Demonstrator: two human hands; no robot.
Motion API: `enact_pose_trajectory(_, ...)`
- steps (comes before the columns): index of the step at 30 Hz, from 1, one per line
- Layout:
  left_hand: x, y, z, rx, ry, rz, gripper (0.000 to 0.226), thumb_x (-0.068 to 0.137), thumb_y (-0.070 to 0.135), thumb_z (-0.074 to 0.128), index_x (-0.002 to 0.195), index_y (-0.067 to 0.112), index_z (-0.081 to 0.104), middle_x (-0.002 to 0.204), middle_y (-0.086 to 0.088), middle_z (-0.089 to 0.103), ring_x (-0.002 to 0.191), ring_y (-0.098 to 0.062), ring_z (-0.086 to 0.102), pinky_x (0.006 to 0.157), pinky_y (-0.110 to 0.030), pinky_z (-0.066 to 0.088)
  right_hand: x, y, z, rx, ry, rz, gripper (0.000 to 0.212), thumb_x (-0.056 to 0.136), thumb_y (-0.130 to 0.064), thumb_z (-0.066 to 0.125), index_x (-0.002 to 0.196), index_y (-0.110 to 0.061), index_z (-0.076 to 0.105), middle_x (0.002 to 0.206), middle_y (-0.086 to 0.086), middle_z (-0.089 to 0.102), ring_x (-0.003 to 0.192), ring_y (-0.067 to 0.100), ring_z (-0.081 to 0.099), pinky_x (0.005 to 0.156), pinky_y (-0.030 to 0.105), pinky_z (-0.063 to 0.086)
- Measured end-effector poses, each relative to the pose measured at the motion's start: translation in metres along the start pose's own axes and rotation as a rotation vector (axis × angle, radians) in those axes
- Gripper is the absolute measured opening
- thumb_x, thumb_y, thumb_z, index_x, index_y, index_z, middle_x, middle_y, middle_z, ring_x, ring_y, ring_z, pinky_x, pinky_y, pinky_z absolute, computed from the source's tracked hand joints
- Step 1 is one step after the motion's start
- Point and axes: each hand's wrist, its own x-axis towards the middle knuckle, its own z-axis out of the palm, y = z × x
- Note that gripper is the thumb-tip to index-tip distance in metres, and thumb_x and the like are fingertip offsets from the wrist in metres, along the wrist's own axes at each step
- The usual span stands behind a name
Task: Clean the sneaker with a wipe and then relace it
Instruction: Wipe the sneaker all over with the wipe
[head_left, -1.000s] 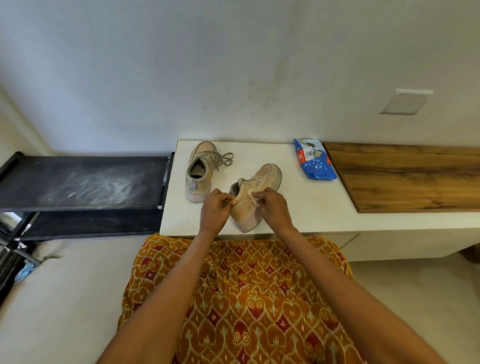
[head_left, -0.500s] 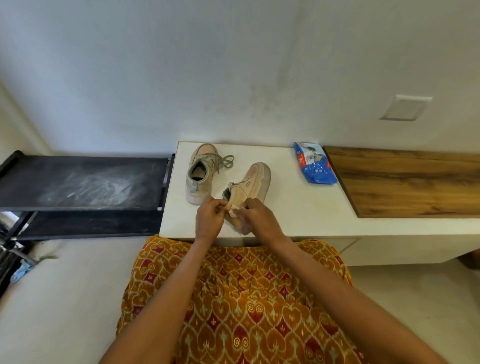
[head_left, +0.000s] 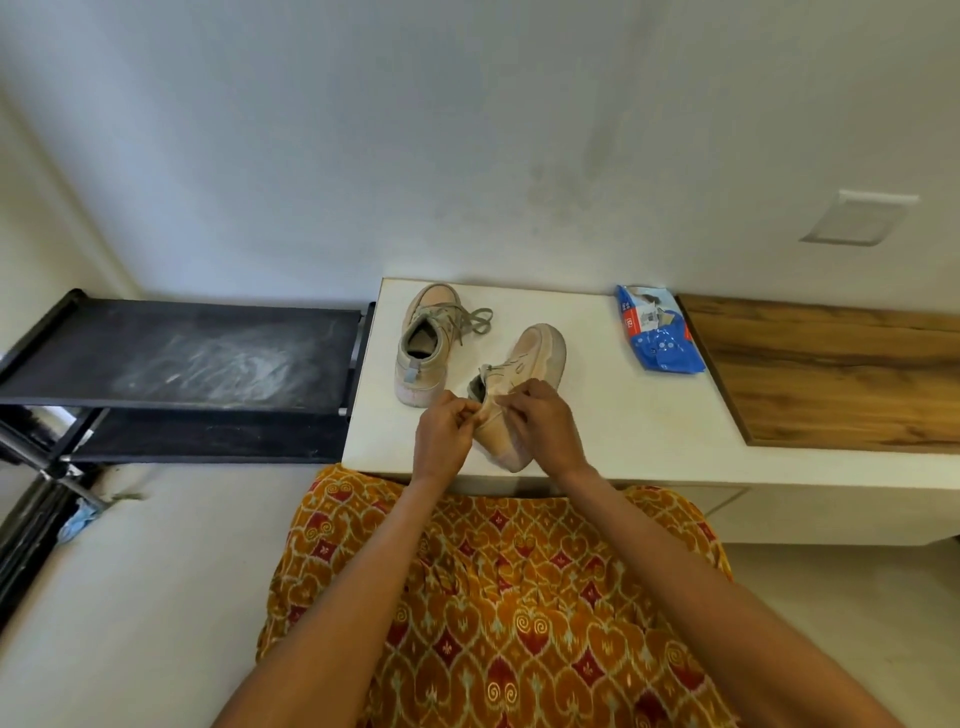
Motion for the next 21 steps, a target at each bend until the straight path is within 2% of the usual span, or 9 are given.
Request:
enact_pose_trajectory(3, 0.0, 0.004, 0.001, -0.015, -0.004, 0.01, 0.01, 0.081, 0.003, 0.067, 0.089, 0.004, 0.071, 0.083, 0.001, 0.056, 0.075, -0.016, 0.058, 0.065, -0.023, 0.047, 0.014, 0.022, -0.006, -0.125, -0.069, -0.074, 0.021, 0.079, -0.006, 0.068, 0.099, -0.006, 0.071, 0.088, 0.014, 0.063, 0.082, 0.031, 0.061, 0.058, 0.033, 0.05)
enact_pose_trajectory(6, -0.001, 0.011, 0.002, -0.001, -0.035, 0.02, 0.008, 0.082, 0.006, 0.066, 0.088, 0.007, 0.072, 0.082, 0.006, 0.053, 0.073, -0.011, 0.054, 0.065, -0.024, 0.045, 0.035, 0.029, -0.011, -0.14, 0.013, 0.157, 0.019, 0.087, -0.007, 0.058, 0.099, -0.006, 0.072, 0.093, 0.017, 0.065, 0.083, 0.033, 0.062, 0.066, 0.032, 0.047)
enact_pose_trajectory(8, 0.0, 0.01, 0.001, 0.022, -0.028, 0.025, 0.009, 0.083, 0.005, 0.064, 0.088, 0.006, 0.072, 0.083, 0.003, 0.054, 0.072, -0.011, 0.053, 0.064, -0.022, 0.044, 0.041, 0.019, -0.006, -0.083, 0.048, 0.25, 0.021, 0.089, -0.009, 0.054, 0.099, -0.007, 0.072, 0.095, 0.016, 0.067, 0.086, 0.03, 0.061, 0.07, 0.029, 0.043)
enact_pose_trajectory(10, 0.0, 0.008, 0.0, 0.026, -0.014, 0.023, 0.01, 0.083, 0.004, 0.064, 0.09, 0.004, 0.072, 0.084, -0.002, 0.057, 0.072, -0.013, 0.054, 0.064, -0.021, 0.043, 0.033, -0.001, 0.001, 0.003, 0.046, 0.19, 0.02, 0.088, -0.01, 0.056, 0.101, -0.008, 0.072, 0.096, 0.014, 0.067, 0.09, 0.027, 0.06, 0.073, 0.027, 0.04)
enact_pose_trajectory(12, -0.002, 0.006, 0.0, 0.03, -0.005, 0.043, 0.008, 0.083, 0.003, 0.065, 0.089, 0.002, 0.071, 0.082, -0.006, 0.058, 0.072, -0.017, 0.056, 0.063, -0.026, 0.046, 0.015, -0.014, 0.007, 0.062, 0.031, 0.056, 0.021, 0.087, -0.009, 0.059, 0.105, -0.009, 0.07, 0.096, 0.012, 0.065, 0.092, 0.025, 0.059, 0.076, 0.028, 0.045)
enact_pose_trajectory(15, -0.002, 0.002, 0.002, 0.021, 0.018, 0.049, 0.005, 0.083, 0.003, 0.065, 0.085, 0.001, 0.07, 0.081, -0.009, 0.059, 0.07, -0.02, 0.057, 0.062, -0.033, 0.049, 0.006, -0.008, 0.008, -0.001, -0.01, -0.152, 0.023, 0.082, -0.01, 0.065, 0.105, -0.008, 0.069, 0.092, 0.011, 0.063, 0.087, 0.025, 0.06, 0.067, 0.029, 0.05)
enact_pose_trajectory(17, -0.001, 0.002, 0.003, 0.003, 0.01, 0.037, 0.008, 0.083, 0.003, 0.066, 0.088, 0.002, 0.071, 0.084, -0.008, 0.06, 0.073, -0.019, 0.058, 0.066, -0.033, 0.051, 0.019, 0.008, 0.004, -0.09, -0.048, -0.196, 0.022, 0.078, -0.008, 0.068, 0.1, -0.008, 0.07, 0.087, 0.012, 0.062, 0.082, 0.029, 0.061, 0.059, 0.029, 0.049)
enact_pose_trajectory(19, 0.0, 0.004, 0.004, -0.01, -0.005, 0.028, 0.01, 0.082, 0.002, 0.066, 0.091, 0.002, 0.071, 0.085, -0.004, 0.059, 0.076, -0.019, 0.06, 0.068, -0.03, 0.052, 0.038, 0.027, -0.001, -0.155, -0.067, -0.101, 0.02, 0.079, -0.006, 0.064, 0.098, -0.007, 0.072, 0.088, 0.014, 0.062, 0.084, 0.033, 0.061, 0.058, 0.032, 0.049)
enact_pose_trajectory(21, 0.0, 0.008, 0.004, -0.008, -0.019, 0.035, 0.011, 0.082, 0.003, 0.066, 0.091, 0.003, 0.071, 0.085, 0.001, 0.057, 0.076, -0.019, 0.06, 0.068, -0.029, 0.051, 0.052, 0.041, -0.005, -0.195, -0.078, 0.062, 0.021, 0.088, -0.009, 0.057, 0.104, -0.008, 0.071, 0.098, 0.014, 0.062, 0.093, 0.032, 0.059, 0.068, 0.036, 0.05)
